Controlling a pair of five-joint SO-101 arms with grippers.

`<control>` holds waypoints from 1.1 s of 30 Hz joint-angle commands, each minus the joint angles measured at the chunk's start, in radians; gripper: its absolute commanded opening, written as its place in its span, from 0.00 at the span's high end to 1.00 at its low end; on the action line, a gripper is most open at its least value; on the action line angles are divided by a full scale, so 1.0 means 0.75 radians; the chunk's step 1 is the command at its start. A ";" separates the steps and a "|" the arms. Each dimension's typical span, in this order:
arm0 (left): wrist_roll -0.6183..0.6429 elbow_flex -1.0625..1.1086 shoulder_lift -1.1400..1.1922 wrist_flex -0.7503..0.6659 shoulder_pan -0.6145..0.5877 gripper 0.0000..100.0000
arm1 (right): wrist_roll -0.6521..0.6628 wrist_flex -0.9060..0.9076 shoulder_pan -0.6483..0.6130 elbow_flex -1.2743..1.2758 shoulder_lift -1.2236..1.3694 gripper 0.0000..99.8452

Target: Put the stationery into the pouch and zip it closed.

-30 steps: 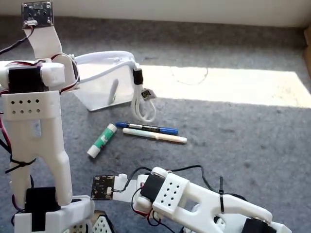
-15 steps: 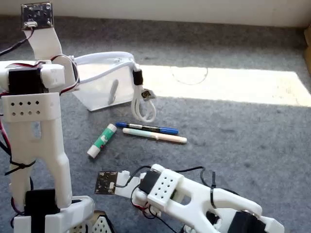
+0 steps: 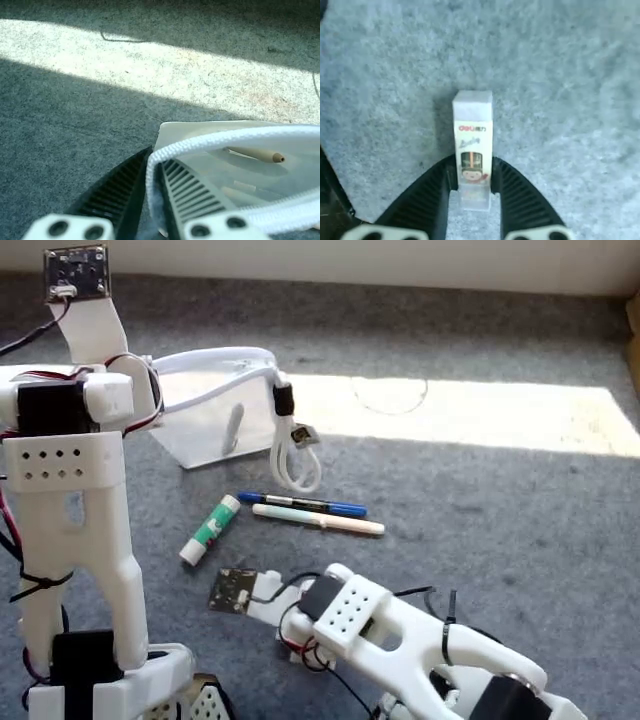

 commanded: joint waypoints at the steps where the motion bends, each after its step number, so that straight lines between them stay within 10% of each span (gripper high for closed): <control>1: -0.012 0.019 0.015 -0.018 -0.024 0.99 | -0.014 -0.001 0.179 -0.013 -0.136 1.00; 19: -0.012 0.021 0.015 -0.018 -0.024 0.99 | -0.280 -0.001 0.954 -0.304 -0.314 1.00; 33: -0.010 0.021 0.017 -0.018 -0.017 0.99 | -0.421 -0.009 1.226 -0.375 -0.306 1.00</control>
